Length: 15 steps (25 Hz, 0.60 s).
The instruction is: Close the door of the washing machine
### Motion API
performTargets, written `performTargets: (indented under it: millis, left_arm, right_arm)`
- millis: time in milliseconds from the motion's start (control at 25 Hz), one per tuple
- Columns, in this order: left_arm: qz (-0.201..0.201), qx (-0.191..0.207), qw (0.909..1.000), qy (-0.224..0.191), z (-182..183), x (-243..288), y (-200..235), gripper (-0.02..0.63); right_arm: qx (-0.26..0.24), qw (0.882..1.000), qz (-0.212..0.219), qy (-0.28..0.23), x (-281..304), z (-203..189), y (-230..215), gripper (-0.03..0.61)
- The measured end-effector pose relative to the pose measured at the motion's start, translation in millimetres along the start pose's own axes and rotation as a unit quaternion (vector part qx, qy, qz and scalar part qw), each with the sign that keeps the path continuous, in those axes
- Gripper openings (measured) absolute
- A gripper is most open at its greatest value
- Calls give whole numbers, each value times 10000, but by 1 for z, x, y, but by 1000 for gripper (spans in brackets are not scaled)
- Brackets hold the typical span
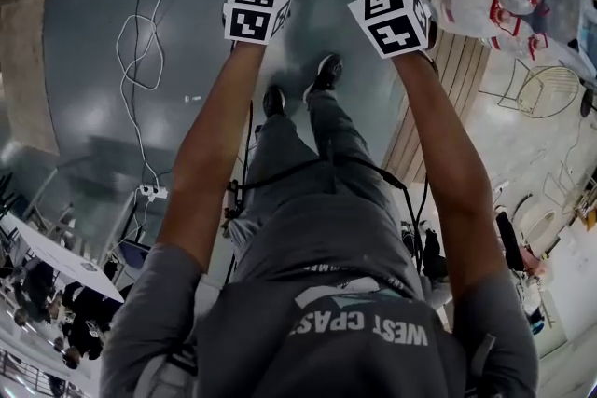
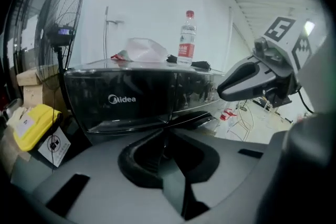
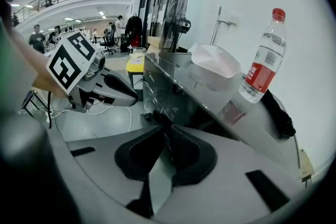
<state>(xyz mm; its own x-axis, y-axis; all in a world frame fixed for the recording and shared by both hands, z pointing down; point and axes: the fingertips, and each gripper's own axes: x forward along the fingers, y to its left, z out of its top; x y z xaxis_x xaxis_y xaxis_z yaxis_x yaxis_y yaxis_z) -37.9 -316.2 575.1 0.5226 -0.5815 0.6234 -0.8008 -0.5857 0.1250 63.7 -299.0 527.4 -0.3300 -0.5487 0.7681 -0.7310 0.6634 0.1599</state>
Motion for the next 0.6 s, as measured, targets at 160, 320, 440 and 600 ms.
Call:
performTargets:
  millis: [160,320,440,600]
  left_arm:
    - [71,290,9995,-82,17,-38,17,44]
    - [142,490,9983,-290,43,-81,31,44]
    - [158,681,9964,-479,64,-114,36,44]
    - [154,912,9928,-757,86,-161,41,44]
  right_arm:
    - [30,9998,-106,-194,-29,19,-3,58]
    - [21,9992,-197,-361,-59,39,0,58]
    - [-21,9984,-235,-505,-81,58,9,58]
    - [-129,9970,-279,-708,-112,86,30,58]
